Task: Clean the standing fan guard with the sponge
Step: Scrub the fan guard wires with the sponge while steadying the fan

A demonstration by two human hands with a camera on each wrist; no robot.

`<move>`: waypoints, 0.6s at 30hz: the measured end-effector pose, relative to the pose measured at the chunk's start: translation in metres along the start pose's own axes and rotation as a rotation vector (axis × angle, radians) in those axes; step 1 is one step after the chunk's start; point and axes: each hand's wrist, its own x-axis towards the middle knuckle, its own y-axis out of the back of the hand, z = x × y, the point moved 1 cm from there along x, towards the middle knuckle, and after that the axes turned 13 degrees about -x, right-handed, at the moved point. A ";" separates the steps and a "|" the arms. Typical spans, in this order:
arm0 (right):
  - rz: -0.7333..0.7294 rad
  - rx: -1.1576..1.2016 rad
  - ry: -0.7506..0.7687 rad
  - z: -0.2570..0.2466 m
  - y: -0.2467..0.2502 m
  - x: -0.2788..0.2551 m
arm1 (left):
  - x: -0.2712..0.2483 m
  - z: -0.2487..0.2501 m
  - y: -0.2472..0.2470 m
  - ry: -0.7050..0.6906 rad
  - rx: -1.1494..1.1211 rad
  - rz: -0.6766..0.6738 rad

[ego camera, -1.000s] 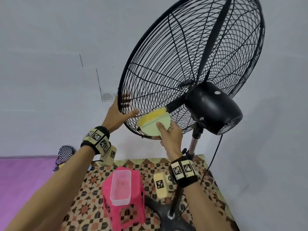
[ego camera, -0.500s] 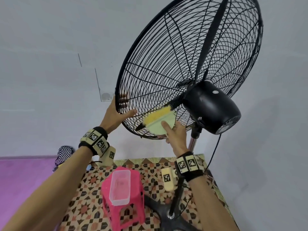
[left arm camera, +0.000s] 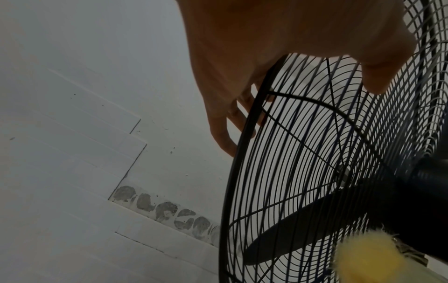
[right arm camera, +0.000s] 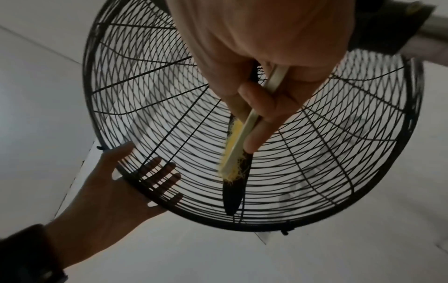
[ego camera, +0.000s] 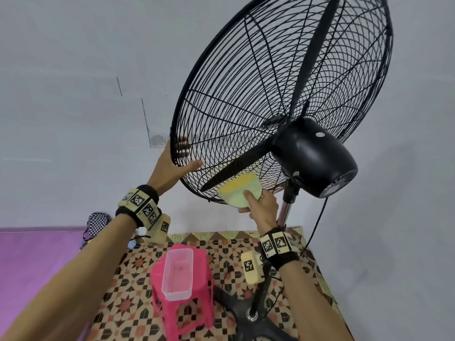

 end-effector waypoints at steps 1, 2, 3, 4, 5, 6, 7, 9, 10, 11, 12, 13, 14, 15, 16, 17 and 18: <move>0.001 0.014 0.001 -0.001 0.003 -0.001 | 0.000 0.000 -0.001 -0.004 0.005 0.001; 0.004 0.041 0.012 -0.004 0.005 -0.001 | 0.001 0.000 -0.001 -0.006 0.006 0.000; 0.011 0.078 0.025 -0.010 0.008 -0.004 | 0.000 0.000 -0.002 -0.001 0.002 0.000; 0.018 0.126 0.043 -0.018 0.010 -0.005 | 0.000 -0.001 -0.002 0.000 -0.001 0.002; 0.027 0.171 0.060 -0.027 0.011 -0.007 | 0.000 -0.001 -0.002 -0.003 0.001 0.002; 0.032 0.190 0.072 -0.032 0.011 -0.006 | 0.000 -0.002 -0.002 -0.002 0.001 0.003; 0.035 0.190 0.079 -0.035 0.010 -0.005 | 0.001 -0.002 -0.002 0.000 -0.001 0.003; 0.022 0.148 0.086 -0.030 0.007 -0.003 | 0.001 -0.001 -0.001 0.002 -0.015 0.004; 0.017 0.112 0.084 -0.023 0.005 -0.001 | 0.001 -0.001 0.000 0.002 -0.020 0.005; 0.016 0.077 0.070 -0.016 0.006 0.001 | 0.001 0.000 0.000 0.002 -0.022 0.005; 0.019 0.049 0.043 -0.010 0.008 0.002 | 0.001 0.000 0.000 0.004 -0.022 0.003; 0.024 0.040 0.018 -0.007 0.012 0.002 | 0.001 0.000 -0.001 0.004 -0.021 0.000; 0.028 0.055 0.009 -0.009 0.017 0.002 | 0.001 -0.001 -0.002 0.001 -0.019 0.001; 0.034 0.084 0.015 -0.014 0.021 0.001 | 0.001 -0.002 -0.002 -0.002 -0.020 0.003; 0.041 0.125 0.029 -0.020 0.026 0.000 | 0.001 -0.002 -0.002 0.001 -0.028 0.004; 0.055 0.174 0.053 -0.027 0.030 -0.001 | 0.002 -0.002 -0.003 0.002 -0.042 0.007; 0.066 0.217 0.085 -0.034 0.032 0.000 | 0.001 -0.002 -0.004 0.003 -0.056 0.012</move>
